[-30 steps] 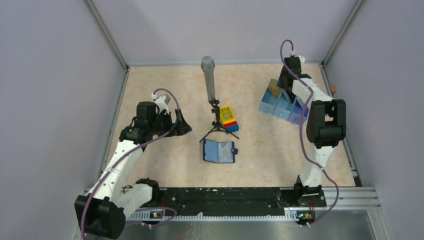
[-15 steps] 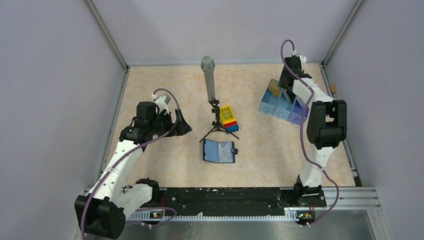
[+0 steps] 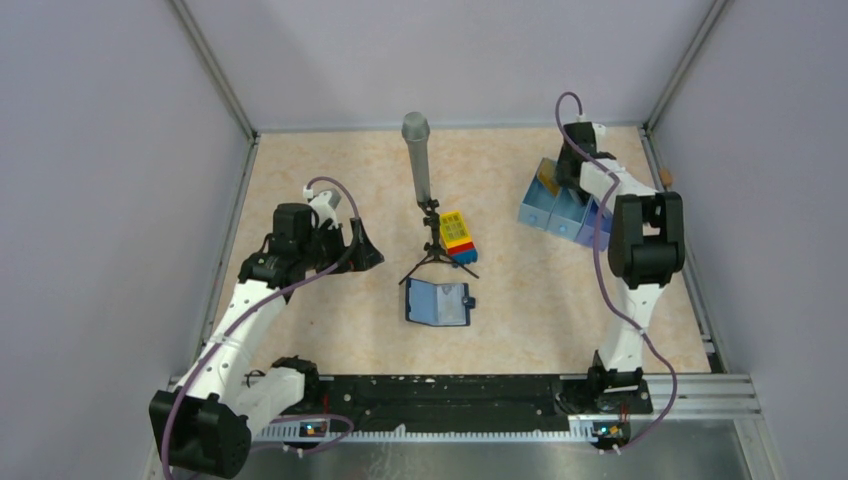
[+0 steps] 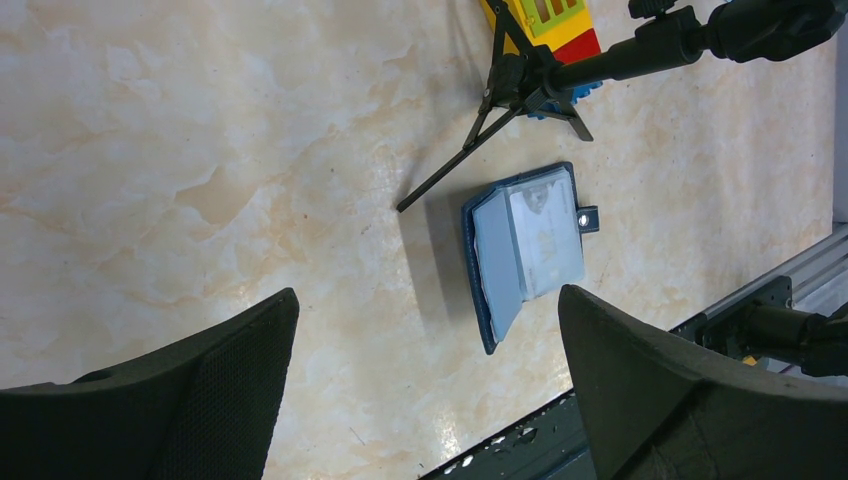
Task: Put the credit cards into the card holder
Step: Pick up the credit card from the storage box.
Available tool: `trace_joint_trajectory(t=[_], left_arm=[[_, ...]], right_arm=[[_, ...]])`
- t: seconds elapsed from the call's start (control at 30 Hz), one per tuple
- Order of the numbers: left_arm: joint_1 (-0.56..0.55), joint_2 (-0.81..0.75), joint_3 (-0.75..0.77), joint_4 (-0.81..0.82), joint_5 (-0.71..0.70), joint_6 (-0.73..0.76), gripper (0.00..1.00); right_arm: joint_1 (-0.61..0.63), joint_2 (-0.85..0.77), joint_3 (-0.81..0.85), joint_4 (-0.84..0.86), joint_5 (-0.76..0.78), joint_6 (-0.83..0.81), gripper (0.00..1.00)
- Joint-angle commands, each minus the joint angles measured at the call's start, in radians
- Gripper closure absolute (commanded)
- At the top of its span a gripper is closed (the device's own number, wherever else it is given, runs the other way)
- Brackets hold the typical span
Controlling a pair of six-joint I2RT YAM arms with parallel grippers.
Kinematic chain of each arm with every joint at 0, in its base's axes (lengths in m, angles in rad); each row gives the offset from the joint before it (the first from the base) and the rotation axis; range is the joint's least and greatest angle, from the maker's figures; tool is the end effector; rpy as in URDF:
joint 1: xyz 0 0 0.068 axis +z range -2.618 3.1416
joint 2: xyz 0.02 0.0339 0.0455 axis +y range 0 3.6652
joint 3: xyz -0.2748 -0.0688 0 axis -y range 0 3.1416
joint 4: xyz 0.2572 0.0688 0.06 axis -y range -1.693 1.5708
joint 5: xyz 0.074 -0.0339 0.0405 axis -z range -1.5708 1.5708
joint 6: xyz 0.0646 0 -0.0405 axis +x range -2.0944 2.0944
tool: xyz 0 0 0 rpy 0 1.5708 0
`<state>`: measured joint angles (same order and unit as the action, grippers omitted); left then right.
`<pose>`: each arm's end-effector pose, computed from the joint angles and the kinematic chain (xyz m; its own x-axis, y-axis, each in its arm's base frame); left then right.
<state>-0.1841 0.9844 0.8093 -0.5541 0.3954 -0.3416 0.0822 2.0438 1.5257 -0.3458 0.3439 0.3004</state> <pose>0.2228 -0.0668 0.2676 -0.7684 -0.1714 -0.6166 0.2058 0.8461 -0.4916 0.4861 0.0182 0.1804 -0.6822 0.2233 -0.6963 0.3589 0.9319 -0.0527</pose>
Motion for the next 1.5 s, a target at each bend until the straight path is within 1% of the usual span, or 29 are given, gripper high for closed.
trace_joint_trajectory(t=[0.0, 0.27, 0.67, 0.9, 1.03, 1.17, 1.23, 1.3, 1.33, 1.37, 1.47], left_arm=[[0.006, -0.015, 0.004, 0.009, 0.007, 0.015, 0.01], [0.006, -0.013, 0.003, 0.012, 0.013, 0.013, 0.01], [0.006, -0.014, 0.000, 0.019, 0.025, 0.013, 0.01], [0.006, -0.013, -0.001, 0.021, 0.029, 0.012, 0.01], [0.006, -0.015, -0.004, 0.023, 0.032, 0.012, 0.01], [0.006, -0.016, -0.005, 0.023, 0.034, 0.012, 0.01], [0.006, -0.017, -0.005, 0.023, 0.036, 0.012, 0.01], [0.006, -0.018, -0.007, 0.023, 0.035, 0.012, 0.01], [0.006, -0.018, -0.006, 0.023, 0.036, 0.012, 0.01], [0.006, -0.019, -0.007, 0.023, 0.037, 0.012, 0.01], [0.006, -0.021, -0.007, 0.023, 0.037, 0.012, 0.01]], right_arm=[[-0.003, -0.030, 0.019, 0.019, -0.022, 0.026, 0.51], [-0.004, -0.083, 0.037, 0.027, -0.033, 0.026, 0.55], [-0.003, -0.103, 0.046, 0.023, -0.043, 0.030, 0.53], [-0.003, -0.127, 0.051, 0.021, -0.036, 0.031, 0.54], [-0.004, -0.123, 0.053, 0.018, -0.036, 0.025, 0.60], [-0.004, -0.111, 0.050, 0.011, -0.031, 0.024, 0.62], [-0.003, -0.105, 0.047, 0.009, -0.027, 0.021, 0.61], [-0.003, -0.097, 0.048, 0.000, -0.018, 0.017, 0.56], [-0.004, -0.094, 0.048, 0.065, -0.017, 0.015, 0.54], [-0.003, -0.086, 0.049, -0.002, -0.017, 0.013, 0.52], [-0.004, -0.059, 0.056, -0.013, -0.021, 0.010, 0.51]])
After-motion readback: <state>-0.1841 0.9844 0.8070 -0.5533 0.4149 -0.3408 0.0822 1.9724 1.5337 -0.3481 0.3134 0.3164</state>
